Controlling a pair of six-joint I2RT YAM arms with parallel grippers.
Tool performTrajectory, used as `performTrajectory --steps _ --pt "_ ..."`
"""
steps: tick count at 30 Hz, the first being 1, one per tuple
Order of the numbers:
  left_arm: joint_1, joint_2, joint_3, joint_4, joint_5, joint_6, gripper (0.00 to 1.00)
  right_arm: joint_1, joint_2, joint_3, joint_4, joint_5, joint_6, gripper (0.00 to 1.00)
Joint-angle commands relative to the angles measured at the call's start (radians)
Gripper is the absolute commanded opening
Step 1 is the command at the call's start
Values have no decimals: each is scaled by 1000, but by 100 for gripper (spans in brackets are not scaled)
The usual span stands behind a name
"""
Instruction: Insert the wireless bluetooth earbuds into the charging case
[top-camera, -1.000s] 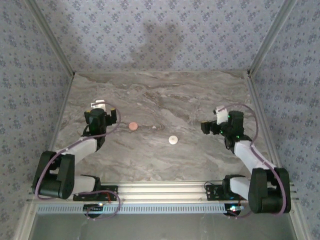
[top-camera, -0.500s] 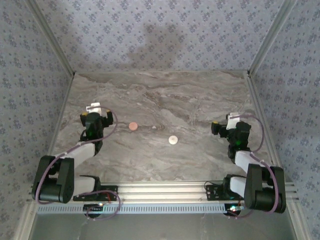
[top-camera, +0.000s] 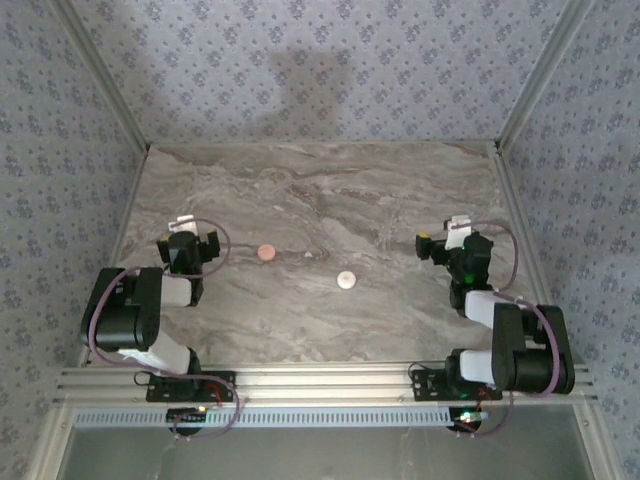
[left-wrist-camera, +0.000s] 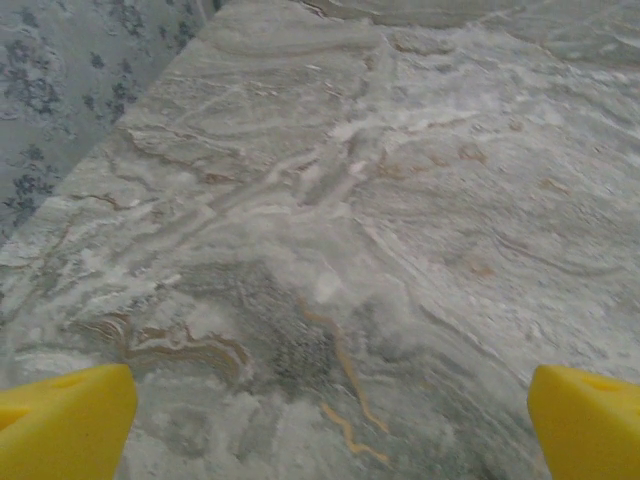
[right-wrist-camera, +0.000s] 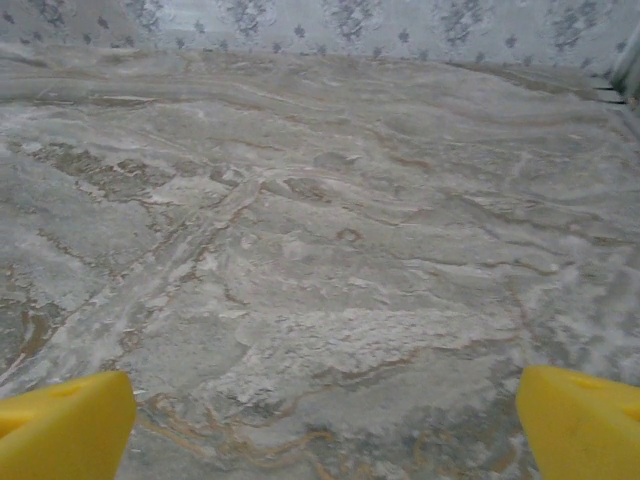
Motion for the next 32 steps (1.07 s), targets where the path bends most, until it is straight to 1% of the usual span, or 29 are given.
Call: performTrajectory --steps 1,2,4,6,7,9,10,12,32 --pt "6 -17 25 22 39 -25 100 43 108 41 84 57 -12 100" --pt "5 -15 23 37 40 -24 100 42 138 39 105 73 -4 100" --pt "4 -17 24 29 47 -21 100 36 210 32 211 79 14 100" --pt "5 -17 25 28 50 -20 100 32 178 74 79 69 7 100" --pt "5 -16 25 29 50 -20 100 24 195 74 108 64 19 100" --pt "5 -17 26 29 51 -19 100 -2 191 104 44 52 51 100" --pt "4 -17 25 29 50 -19 100 -12 198 98 66 55 65 100" --pt "5 -16 26 29 50 -18 100 -6 194 102 49 72 61 100" --pt "5 -15 25 29 51 -19 100 -8 194 101 53 70 61 100"
